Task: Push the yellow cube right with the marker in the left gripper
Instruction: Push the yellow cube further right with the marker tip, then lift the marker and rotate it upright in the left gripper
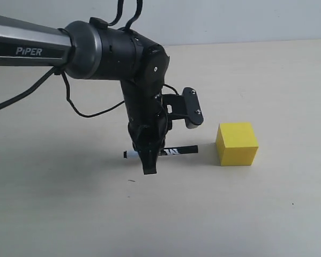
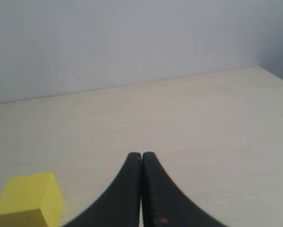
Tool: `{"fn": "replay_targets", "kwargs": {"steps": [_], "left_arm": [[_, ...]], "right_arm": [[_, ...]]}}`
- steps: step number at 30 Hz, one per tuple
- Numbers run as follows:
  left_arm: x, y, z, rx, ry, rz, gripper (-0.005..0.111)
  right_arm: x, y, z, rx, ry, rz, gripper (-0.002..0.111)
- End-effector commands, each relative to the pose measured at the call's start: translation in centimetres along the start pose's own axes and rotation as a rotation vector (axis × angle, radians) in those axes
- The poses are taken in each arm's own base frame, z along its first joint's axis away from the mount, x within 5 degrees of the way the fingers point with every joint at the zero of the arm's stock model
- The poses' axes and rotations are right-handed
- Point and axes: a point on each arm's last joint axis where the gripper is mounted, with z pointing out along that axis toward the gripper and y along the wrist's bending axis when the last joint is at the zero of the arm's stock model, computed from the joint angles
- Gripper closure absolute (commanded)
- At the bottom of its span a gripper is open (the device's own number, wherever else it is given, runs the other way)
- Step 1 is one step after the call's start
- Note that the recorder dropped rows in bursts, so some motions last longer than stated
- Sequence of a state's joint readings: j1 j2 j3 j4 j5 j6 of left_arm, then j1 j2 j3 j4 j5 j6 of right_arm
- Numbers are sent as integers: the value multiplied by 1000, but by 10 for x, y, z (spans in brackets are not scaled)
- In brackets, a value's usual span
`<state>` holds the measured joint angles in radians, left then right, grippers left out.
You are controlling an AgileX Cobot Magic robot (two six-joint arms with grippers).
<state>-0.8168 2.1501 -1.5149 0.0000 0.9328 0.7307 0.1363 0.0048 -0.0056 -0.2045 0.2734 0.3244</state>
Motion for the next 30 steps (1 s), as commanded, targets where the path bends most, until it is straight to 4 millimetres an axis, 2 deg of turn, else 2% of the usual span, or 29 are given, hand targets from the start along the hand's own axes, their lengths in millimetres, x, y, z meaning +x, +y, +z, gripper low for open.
{"fn": "replay_targets", "kwargs": {"steps": [1, 15, 22, 27, 30], "left_arm": [[5, 5, -2, 7, 10, -49, 107], [4, 7, -2, -4, -2, -47, 107], [10, 9, -2, -20, 59, -33, 107], [22, 18, -4, -39, 92, -143, 107], [35, 30, -8, -49, 86, -288, 107]], "right_arm": [[1, 0, 0, 3, -6, -13, 108], [1, 0, 0, 3, -6, -13, 108], [1, 0, 0, 3, -6, -13, 108], [1, 0, 0, 3, -6, -13, 108], [1, 0, 0, 3, -6, -13, 108]]}}
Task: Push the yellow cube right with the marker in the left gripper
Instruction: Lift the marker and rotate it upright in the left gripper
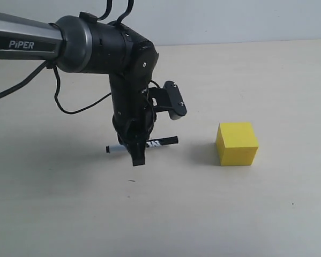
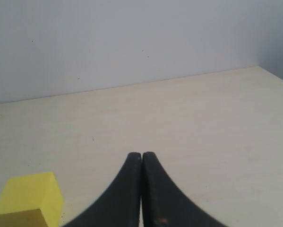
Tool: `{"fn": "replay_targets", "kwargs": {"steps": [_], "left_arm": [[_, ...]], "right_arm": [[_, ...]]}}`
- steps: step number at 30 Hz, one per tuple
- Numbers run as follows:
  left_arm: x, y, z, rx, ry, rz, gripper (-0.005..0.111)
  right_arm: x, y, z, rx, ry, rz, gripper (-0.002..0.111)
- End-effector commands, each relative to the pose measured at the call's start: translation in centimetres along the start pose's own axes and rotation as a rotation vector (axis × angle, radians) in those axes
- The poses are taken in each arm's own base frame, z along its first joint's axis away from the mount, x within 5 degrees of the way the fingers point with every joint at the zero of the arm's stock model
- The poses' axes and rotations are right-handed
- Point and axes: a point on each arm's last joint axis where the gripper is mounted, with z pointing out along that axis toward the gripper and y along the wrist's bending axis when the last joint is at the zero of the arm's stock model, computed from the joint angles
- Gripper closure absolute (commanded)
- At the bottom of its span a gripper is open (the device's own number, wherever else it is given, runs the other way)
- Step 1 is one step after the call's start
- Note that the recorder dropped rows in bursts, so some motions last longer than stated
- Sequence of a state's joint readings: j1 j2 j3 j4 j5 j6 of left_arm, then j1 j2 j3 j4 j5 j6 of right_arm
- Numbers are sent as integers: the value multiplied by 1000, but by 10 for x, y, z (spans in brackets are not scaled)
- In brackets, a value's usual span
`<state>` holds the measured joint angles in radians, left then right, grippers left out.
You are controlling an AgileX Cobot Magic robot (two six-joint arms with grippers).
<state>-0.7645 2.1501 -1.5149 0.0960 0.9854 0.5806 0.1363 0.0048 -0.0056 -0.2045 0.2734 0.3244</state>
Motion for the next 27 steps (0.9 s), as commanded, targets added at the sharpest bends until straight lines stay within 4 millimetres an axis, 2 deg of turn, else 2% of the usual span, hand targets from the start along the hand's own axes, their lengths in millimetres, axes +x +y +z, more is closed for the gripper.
{"fn": "replay_targets", "kwargs": {"steps": [1, 3, 7, 27], "left_arm": [[12, 17, -8, -12, -8, -168, 107], [22, 27, -16, -20, -27, -288, 107], [30, 32, -23, -11, -22, -387, 107], [30, 28, -23, 40, -18, -449, 107]], "right_arm": [[1, 0, 0, 3, -6, -13, 108], [1, 0, 0, 3, -6, -13, 108], [1, 0, 0, 3, -6, -13, 108], [1, 0, 0, 3, -6, -13, 108]]}}
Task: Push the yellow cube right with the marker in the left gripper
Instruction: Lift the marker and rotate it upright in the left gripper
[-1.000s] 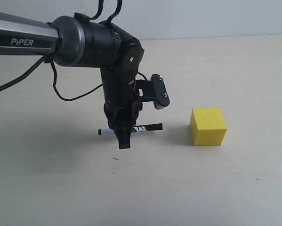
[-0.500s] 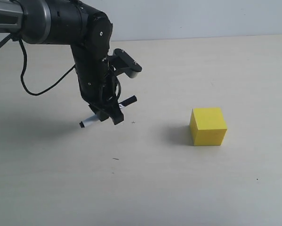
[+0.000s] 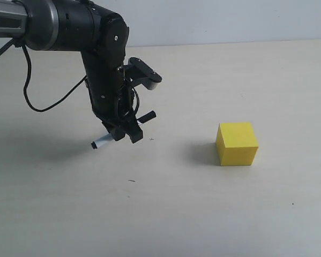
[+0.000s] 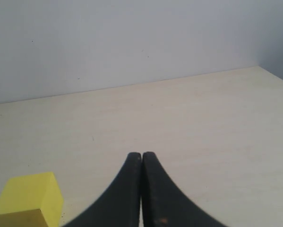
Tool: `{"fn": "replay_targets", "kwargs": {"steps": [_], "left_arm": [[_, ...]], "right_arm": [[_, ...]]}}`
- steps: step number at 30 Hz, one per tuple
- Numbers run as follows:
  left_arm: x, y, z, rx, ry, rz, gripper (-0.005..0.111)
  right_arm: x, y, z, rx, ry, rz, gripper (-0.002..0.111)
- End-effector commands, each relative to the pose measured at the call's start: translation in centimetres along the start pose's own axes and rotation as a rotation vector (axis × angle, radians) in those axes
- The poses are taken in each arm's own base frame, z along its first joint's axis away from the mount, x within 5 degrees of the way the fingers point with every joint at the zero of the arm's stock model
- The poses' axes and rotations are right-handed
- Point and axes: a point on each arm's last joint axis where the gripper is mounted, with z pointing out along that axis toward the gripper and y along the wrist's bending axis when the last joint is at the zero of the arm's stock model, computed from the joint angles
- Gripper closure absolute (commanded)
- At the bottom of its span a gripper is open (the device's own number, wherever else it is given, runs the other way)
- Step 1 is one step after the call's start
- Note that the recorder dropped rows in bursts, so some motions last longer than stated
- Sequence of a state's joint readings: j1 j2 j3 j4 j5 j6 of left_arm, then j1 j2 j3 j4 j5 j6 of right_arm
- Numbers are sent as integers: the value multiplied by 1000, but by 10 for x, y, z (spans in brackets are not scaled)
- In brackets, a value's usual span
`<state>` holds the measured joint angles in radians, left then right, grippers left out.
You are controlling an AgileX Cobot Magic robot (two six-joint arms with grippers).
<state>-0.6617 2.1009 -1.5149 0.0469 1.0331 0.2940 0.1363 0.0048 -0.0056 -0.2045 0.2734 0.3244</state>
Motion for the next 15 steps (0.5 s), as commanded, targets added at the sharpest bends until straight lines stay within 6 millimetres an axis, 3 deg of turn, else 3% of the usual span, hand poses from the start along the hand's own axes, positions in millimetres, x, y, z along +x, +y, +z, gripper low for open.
{"fn": "replay_targets", "kwargs": {"steps": [1, 10, 15], "left_arm": [[1, 0, -6, 8, -1, -33, 107], [1, 0, -6, 12, 3, -84, 107], [1, 0, -6, 12, 6, -291, 107]], "right_arm": [[1, 0, 0, 3, -6, -13, 108], [1, 0, 0, 3, -6, -13, 108], [1, 0, 0, 3, -6, -13, 108]]}}
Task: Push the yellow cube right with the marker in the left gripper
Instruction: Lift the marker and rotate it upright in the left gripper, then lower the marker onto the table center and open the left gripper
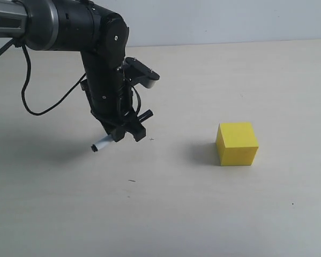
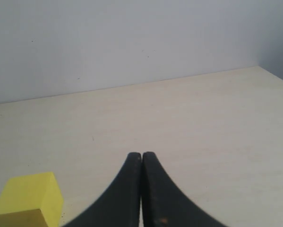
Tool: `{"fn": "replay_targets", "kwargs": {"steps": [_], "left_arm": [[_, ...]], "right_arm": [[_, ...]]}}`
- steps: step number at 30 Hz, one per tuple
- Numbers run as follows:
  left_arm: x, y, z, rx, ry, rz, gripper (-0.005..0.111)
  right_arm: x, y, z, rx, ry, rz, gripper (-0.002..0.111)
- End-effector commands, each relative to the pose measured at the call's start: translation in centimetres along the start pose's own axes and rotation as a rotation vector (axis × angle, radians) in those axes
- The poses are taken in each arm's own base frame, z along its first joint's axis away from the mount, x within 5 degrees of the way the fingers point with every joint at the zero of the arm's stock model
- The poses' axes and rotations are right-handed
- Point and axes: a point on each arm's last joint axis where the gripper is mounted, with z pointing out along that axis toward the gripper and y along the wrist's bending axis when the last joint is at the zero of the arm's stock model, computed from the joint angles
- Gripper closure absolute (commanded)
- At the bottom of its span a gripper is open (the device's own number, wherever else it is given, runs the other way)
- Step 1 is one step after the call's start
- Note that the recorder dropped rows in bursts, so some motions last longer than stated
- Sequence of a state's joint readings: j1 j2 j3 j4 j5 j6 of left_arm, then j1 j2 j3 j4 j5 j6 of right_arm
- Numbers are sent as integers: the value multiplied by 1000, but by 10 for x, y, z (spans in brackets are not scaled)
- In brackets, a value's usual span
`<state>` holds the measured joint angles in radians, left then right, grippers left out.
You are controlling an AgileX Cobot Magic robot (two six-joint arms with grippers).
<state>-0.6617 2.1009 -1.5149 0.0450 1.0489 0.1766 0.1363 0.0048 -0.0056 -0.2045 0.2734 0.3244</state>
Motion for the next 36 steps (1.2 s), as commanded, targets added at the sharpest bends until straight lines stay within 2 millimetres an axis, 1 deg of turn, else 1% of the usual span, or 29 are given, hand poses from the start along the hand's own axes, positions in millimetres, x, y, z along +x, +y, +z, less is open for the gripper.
{"fn": "replay_targets", "kwargs": {"steps": [1, 5, 8, 14, 18, 21, 26, 30, 32, 36], "left_arm": [[0, 1, -6, 7, -7, -237, 107], [2, 4, -6, -39, 11, -428, 107], [3, 5, -6, -53, 11, -535, 107], [3, 4, -6, -43, 8, -727, 107], [2, 4, -6, -36, 1, -825, 107], [0, 1, -6, 3, -6, -906, 107], [-9, -13, -7, 145, -41, -972, 107], [-20, -30, -9, 236, -110, -932, 107], [-25, -37, -10, 254, -148, -906, 107], [-28, -41, -7, 257, -168, -891, 107]], "right_arm": [[1, 0, 0, 3, -6, -13, 108], [1, 0, 0, 3, -6, -13, 108], [1, 0, 0, 3, -6, -13, 108], [1, 0, 0, 3, -6, -13, 108], [1, 0, 0, 3, -6, -13, 108], [1, 0, 0, 3, -6, -13, 108], [1, 0, 0, 3, -6, -13, 108], [1, 0, 0, 3, -6, -13, 108], [1, 0, 0, 3, -6, -13, 108], [1, 0, 0, 3, -6, -13, 108]]}}
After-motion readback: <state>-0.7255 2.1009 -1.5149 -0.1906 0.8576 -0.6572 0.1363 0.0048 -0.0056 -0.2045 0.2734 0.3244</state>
